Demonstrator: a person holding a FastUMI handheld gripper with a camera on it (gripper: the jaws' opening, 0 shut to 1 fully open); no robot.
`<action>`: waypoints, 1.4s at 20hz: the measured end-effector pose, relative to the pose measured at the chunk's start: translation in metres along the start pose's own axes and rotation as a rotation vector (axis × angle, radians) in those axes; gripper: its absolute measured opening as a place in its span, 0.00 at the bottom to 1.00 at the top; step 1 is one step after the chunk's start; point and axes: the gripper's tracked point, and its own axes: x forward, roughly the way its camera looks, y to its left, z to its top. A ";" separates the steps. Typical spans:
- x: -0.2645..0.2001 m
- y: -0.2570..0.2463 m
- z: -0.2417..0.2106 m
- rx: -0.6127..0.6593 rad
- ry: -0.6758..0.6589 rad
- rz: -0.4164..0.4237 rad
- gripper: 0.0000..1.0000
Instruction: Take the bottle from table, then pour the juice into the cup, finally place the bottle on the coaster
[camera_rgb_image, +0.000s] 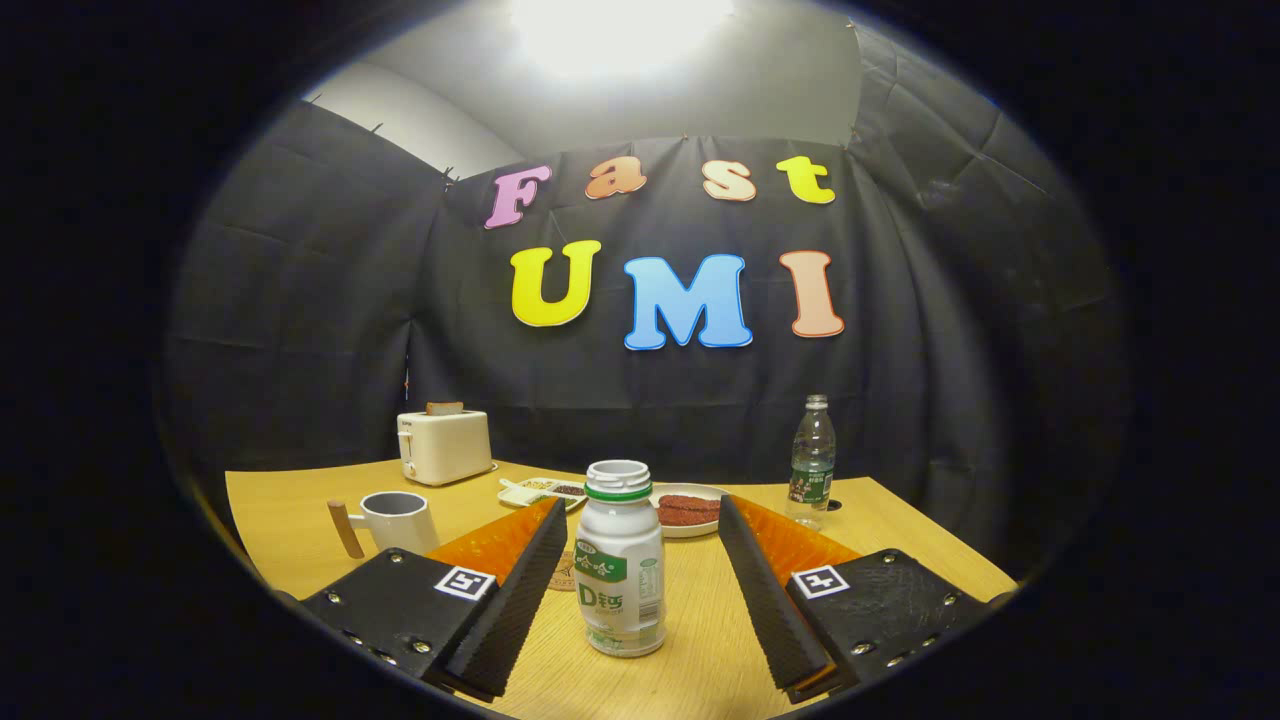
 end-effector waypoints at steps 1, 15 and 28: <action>0.002 0.003 -0.005 0.002 0.008 0.001 0.92; 0.031 0.010 -0.063 0.002 0.139 -0.068 0.92; 0.038 0.016 -0.065 -0.270 0.198 -0.118 0.67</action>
